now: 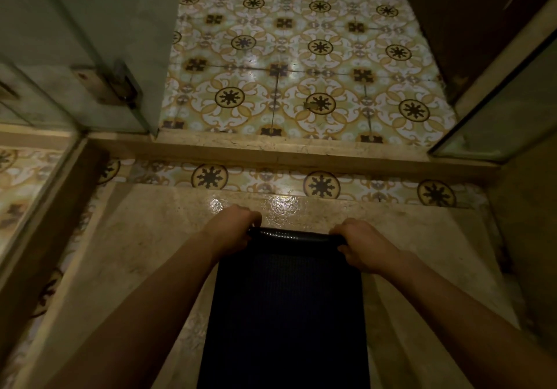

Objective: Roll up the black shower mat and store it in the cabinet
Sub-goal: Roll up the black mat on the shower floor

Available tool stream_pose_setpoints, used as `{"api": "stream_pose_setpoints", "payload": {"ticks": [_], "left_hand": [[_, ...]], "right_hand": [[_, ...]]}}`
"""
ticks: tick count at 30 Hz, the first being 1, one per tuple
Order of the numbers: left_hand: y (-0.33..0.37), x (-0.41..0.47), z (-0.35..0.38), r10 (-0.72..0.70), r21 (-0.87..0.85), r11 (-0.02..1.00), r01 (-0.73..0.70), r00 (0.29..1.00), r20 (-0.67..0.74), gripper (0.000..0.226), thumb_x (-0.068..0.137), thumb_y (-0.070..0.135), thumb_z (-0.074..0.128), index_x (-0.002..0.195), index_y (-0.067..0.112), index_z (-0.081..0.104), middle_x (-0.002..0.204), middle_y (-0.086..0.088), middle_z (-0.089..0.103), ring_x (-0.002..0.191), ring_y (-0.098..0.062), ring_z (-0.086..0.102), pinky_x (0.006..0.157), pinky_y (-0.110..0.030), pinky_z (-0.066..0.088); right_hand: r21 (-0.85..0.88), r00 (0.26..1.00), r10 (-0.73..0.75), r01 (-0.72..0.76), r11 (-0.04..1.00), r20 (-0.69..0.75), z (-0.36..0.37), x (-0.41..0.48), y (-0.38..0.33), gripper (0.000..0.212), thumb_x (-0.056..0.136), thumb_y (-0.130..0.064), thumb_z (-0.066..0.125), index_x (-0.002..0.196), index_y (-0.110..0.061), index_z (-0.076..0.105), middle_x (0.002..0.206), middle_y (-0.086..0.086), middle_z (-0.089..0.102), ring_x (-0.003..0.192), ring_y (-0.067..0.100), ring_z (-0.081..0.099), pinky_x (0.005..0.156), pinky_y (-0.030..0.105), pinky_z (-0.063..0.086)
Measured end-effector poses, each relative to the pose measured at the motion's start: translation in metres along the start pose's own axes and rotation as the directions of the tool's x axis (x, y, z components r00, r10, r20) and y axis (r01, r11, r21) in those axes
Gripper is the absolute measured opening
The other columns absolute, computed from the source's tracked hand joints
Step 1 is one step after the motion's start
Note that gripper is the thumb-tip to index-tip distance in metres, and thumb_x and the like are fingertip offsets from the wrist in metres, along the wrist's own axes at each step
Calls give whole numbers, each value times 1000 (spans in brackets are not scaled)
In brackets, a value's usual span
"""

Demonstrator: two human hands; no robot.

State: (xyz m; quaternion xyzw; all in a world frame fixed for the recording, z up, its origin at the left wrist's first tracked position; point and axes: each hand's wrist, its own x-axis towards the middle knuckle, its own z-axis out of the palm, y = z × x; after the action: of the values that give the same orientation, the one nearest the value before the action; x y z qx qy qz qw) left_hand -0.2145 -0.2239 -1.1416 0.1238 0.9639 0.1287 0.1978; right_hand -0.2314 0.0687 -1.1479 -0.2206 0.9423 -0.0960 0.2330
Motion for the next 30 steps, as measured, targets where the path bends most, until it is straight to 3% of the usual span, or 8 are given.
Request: {"api": "stream_pose_setpoints", "payload": {"ticks": [6, 12, 19, 24, 30], "left_hand": [[0, -5, -4, 33, 32, 999, -37, 992, 118, 19, 80, 16, 68, 99, 18, 67, 99, -3, 66, 93, -20, 61, 78, -27, 50], [7, -5, -4, 1, 35, 999, -3, 997, 71, 29, 84, 14, 68, 111, 19, 61, 106, -9, 67, 97, -24, 64, 83, -37, 56], [7, -10, -15, 59, 79, 994, -76, 979, 197, 31, 81, 15, 62, 110, 19, 73, 99, -3, 74, 95, -21, 67, 86, -32, 54], [9, -7, -12, 27, 42, 999, -34, 987, 157, 41, 83, 14, 68, 123, 20, 65, 112, -2, 71, 106, -19, 64, 91, -29, 50], [10, -6, -12, 17, 76, 996, -36, 972, 235, 36, 80, 15, 66, 115, 20, 71, 110, -4, 71, 105, -22, 64, 89, -30, 52]], "right_hand": [[-30, 999, 14, -15, 999, -46, 3, -3, -4, 36, 79, -21, 73, 113, -20, 60, 109, 3, 58, 98, 21, 56, 80, 28, 45], [3, 999, 39, -39, 999, -23, 2, -6, -3, 36, 76, -16, 69, 111, -20, 62, 103, 3, 63, 96, 21, 59, 76, 28, 46], [-17, 999, 30, -31, 999, -12, 2, -7, -3, 42, 74, -21, 75, 114, -23, 65, 107, 2, 60, 97, 20, 57, 77, 28, 45], [16, 998, 55, -55, 998, -1, 0, -8, -4, 38, 74, -17, 73, 111, -23, 65, 102, 2, 66, 93, 18, 61, 71, 23, 44], [-22, 1000, 4, -3, 1000, 18, -1, -9, -6, 34, 73, -21, 72, 106, -27, 71, 98, -1, 67, 92, 19, 62, 70, 24, 43]]}}
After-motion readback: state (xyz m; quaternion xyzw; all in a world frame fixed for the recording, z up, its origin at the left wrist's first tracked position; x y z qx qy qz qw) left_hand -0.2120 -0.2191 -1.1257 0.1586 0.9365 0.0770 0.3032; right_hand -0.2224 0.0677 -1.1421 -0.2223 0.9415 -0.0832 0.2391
